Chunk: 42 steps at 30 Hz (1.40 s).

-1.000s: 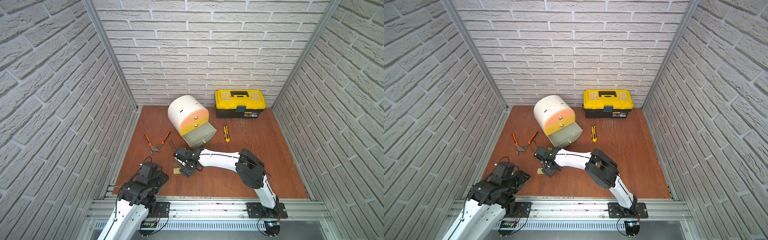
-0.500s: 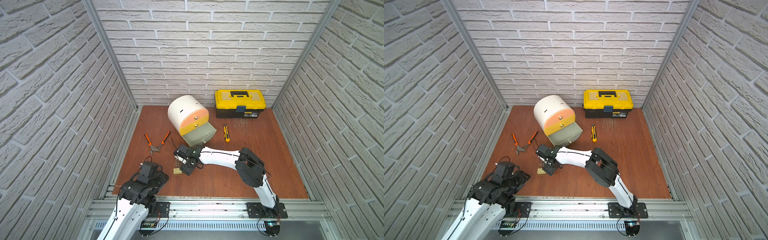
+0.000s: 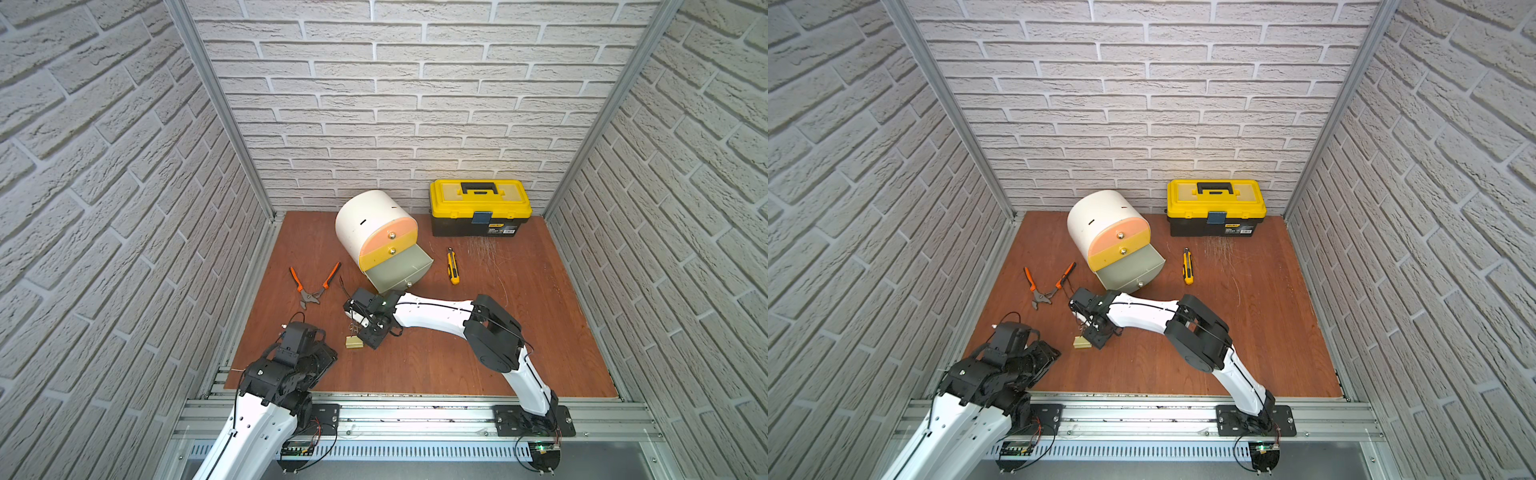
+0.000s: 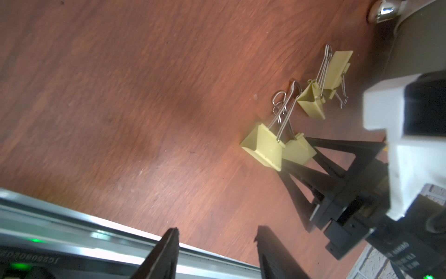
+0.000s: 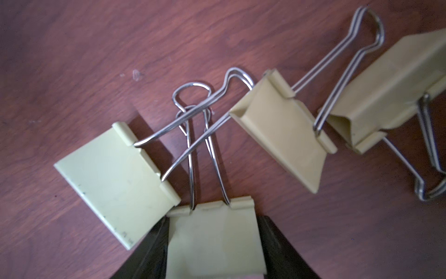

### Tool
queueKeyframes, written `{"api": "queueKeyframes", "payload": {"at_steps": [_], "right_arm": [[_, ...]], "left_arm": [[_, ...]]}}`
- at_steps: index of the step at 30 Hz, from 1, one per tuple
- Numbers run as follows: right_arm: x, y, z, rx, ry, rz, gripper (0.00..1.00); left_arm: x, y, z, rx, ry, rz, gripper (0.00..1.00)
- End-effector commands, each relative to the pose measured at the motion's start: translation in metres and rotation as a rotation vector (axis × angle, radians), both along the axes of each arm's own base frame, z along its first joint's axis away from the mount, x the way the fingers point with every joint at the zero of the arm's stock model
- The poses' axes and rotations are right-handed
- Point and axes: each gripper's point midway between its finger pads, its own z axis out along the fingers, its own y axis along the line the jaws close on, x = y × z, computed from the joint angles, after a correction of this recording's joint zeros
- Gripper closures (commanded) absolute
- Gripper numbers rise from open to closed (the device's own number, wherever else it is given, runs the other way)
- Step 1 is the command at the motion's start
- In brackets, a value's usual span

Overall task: Put the binder clips in the drawer according to color
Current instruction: Pick up the binder clip at the center of the board, then place the binder clip in the drawer.

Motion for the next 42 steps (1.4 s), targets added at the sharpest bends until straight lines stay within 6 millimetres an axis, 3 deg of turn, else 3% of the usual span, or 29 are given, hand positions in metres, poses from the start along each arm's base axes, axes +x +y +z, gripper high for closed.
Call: {"api": "queueKeyframes", "payload": {"at_steps": [1, 10, 14, 24, 33, 42], "right_arm": [[0.002, 0.001, 0.012, 0.023, -0.018, 0.000, 0.46], [-0.004, -0.016, 0.057, 0.078, -0.077, -0.017, 0.52], [-0.007, -0.026, 0.085, 0.117, -0.114, -0.028, 0.53], [-0.008, -0.045, 0.129, 0.151, -0.190, -0.036, 0.53], [0.023, -0.061, 0.158, 0.183, -0.237, -0.118, 0.53], [0.063, -0.074, 0.169, 0.230, -0.218, -0.214, 0.53]], "left_arm": [[-0.006, 0.003, 0.002, 0.011, 0.028, 0.004, 0.43], [0.008, 0.002, 0.013, 0.008, -0.018, 0.019, 0.43], [0.020, -0.002, 0.023, 0.001, -0.047, 0.014, 0.43], [0.056, -0.014, 0.055, -0.012, -0.117, -0.014, 0.43], [0.081, -0.027, 0.074, -0.036, -0.151, -0.050, 0.43], [0.096, -0.036, 0.084, -0.053, -0.166, -0.081, 0.43]]}}
